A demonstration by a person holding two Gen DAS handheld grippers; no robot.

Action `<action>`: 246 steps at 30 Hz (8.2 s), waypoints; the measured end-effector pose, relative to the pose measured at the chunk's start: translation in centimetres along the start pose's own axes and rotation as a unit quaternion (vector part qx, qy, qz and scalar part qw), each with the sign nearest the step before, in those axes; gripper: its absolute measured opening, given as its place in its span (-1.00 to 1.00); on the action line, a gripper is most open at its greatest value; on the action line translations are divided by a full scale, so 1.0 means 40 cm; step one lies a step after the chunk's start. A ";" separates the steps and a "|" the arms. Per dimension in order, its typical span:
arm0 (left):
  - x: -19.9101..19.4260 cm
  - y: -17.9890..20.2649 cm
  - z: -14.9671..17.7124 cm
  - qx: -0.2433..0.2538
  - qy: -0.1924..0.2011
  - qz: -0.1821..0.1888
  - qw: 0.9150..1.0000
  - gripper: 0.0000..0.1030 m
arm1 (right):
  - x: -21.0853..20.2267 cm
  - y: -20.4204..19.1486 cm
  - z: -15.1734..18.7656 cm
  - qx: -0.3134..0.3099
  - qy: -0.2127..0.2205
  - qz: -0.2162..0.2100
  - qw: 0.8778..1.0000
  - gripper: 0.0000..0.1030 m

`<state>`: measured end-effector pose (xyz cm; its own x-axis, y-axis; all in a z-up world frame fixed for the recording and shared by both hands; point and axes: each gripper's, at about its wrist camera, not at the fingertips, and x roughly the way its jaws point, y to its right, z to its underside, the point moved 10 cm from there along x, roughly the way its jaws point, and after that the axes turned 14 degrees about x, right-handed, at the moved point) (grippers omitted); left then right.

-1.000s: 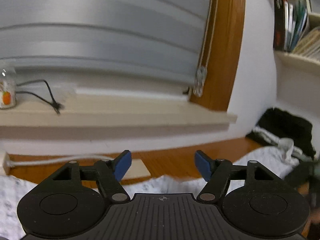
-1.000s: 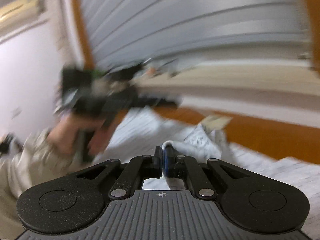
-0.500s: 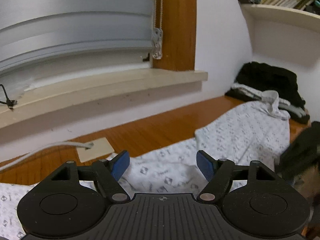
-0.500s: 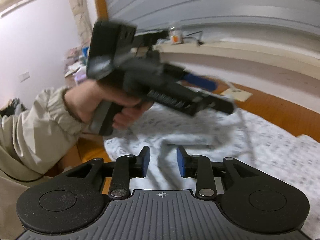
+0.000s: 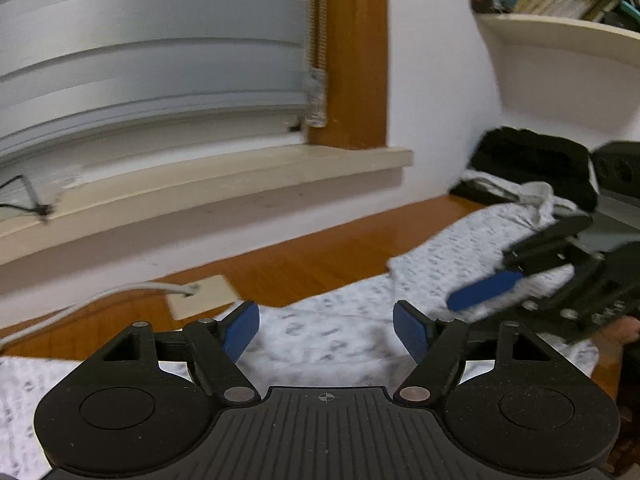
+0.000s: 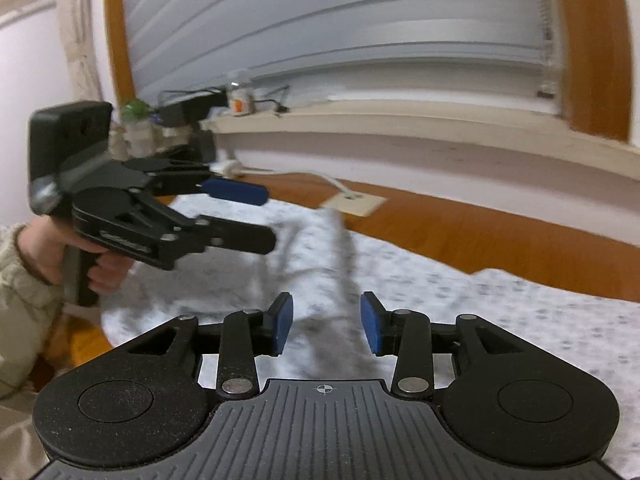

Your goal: Fold clothes

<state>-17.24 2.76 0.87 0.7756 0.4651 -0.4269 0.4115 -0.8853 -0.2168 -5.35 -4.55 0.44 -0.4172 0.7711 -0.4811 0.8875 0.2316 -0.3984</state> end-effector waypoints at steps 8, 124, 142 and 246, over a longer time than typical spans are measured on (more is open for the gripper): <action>-0.106 -0.116 0.077 -0.074 0.001 -0.027 0.997 0.50 | 0.061 -0.074 0.015 0.021 -0.043 -0.038 0.998 -0.16; -0.266 0.005 0.117 -0.041 0.028 0.042 0.998 -0.86 | 0.042 0.309 -0.039 -0.016 -0.021 0.141 0.990 0.42; -0.316 -0.141 0.194 -0.099 0.028 0.023 0.994 -0.87 | 0.094 0.177 -0.057 -0.061 -0.015 0.084 0.994 -0.12; -0.095 -0.335 0.262 -0.083 -0.102 -0.043 0.990 -0.05 | -0.025 -0.148 0.061 -0.100 -0.065 -0.002 0.993 -0.20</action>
<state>-30.72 12.77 -3.82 0.6287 0.5119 -0.5854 0.5573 -0.8216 -0.1199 -10.68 -8.14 1.37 -0.4315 0.6893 -0.5819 0.9012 0.3579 -0.2442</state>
